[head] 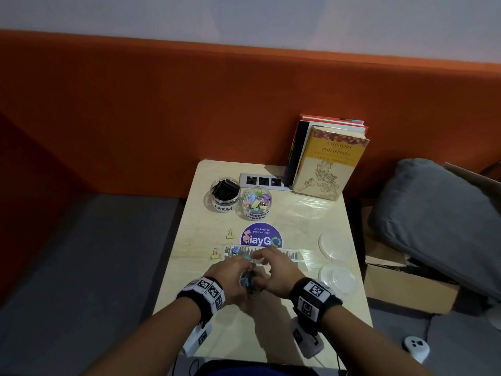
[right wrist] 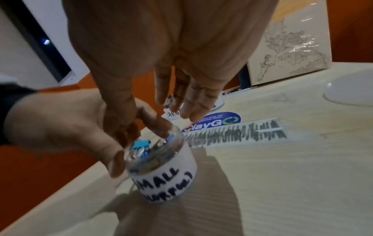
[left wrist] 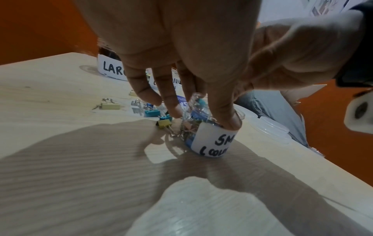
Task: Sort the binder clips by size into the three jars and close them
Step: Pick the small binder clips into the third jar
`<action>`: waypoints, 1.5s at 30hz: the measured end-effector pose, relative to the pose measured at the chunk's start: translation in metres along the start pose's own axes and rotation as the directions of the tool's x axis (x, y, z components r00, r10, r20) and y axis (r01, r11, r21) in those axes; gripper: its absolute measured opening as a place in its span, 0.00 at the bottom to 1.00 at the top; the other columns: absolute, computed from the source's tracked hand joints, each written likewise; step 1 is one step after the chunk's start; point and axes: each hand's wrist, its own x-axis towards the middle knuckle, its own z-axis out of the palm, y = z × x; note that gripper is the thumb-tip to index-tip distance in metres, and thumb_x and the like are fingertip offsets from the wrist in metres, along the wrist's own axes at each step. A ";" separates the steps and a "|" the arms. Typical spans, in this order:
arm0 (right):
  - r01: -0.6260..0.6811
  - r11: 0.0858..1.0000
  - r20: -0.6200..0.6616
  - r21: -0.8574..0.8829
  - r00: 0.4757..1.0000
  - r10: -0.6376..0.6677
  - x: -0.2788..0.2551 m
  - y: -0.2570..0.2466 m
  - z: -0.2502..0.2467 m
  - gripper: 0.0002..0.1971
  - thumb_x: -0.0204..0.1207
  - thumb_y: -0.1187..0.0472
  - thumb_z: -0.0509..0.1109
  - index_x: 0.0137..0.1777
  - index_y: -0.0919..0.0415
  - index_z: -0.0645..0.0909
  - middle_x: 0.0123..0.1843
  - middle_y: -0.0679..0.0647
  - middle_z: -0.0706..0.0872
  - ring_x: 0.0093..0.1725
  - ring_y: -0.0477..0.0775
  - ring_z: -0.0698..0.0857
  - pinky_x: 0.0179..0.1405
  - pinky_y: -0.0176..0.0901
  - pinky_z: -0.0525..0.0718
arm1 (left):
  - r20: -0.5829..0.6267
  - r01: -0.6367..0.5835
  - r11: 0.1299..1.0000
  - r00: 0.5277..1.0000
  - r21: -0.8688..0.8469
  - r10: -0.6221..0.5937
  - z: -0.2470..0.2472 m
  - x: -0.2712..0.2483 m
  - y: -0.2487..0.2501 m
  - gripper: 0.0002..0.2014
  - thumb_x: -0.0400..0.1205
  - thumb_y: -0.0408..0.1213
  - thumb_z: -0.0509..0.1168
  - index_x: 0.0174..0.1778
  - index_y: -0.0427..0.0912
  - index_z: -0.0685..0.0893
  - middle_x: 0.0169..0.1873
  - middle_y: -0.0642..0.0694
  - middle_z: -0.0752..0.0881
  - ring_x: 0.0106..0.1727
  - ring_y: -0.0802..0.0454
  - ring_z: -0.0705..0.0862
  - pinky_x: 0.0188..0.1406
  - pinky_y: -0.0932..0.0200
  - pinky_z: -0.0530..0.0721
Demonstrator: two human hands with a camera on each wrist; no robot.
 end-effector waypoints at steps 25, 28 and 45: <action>-0.123 0.986 0.037 -0.116 0.991 0.128 -0.004 0.031 0.004 0.38 0.63 0.52 0.84 0.75 0.43 0.74 0.71 0.48 0.79 0.69 0.54 0.78 0.69 0.48 0.78 | 0.068 0.115 0.927 0.986 0.358 -0.149 -0.004 0.002 -0.076 0.12 0.85 0.29 0.61 0.64 0.39 0.77 0.64 0.41 0.74 0.60 0.42 0.79 0.56 0.51 0.81; -0.139 0.985 0.040 -0.104 0.989 0.144 -0.003 0.032 0.005 0.38 0.62 0.51 0.84 0.74 0.42 0.74 0.71 0.47 0.79 0.69 0.53 0.78 0.68 0.49 0.79 | 0.069 0.136 0.908 0.982 0.397 -0.177 0.000 0.000 -0.068 0.19 0.81 0.22 0.61 0.67 0.37 0.76 0.64 0.39 0.75 0.62 0.41 0.80 0.59 0.51 0.81; -0.163 0.984 0.033 -0.078 0.986 0.166 -0.005 0.030 0.004 0.39 0.60 0.50 0.84 0.72 0.37 0.73 0.66 0.46 0.82 0.64 0.53 0.81 0.60 0.48 0.82 | -0.129 -0.209 0.978 0.969 0.013 0.209 -0.013 0.019 0.024 0.13 0.84 0.38 0.63 0.64 0.51 0.80 0.61 0.51 0.82 0.63 0.50 0.80 0.61 0.54 0.80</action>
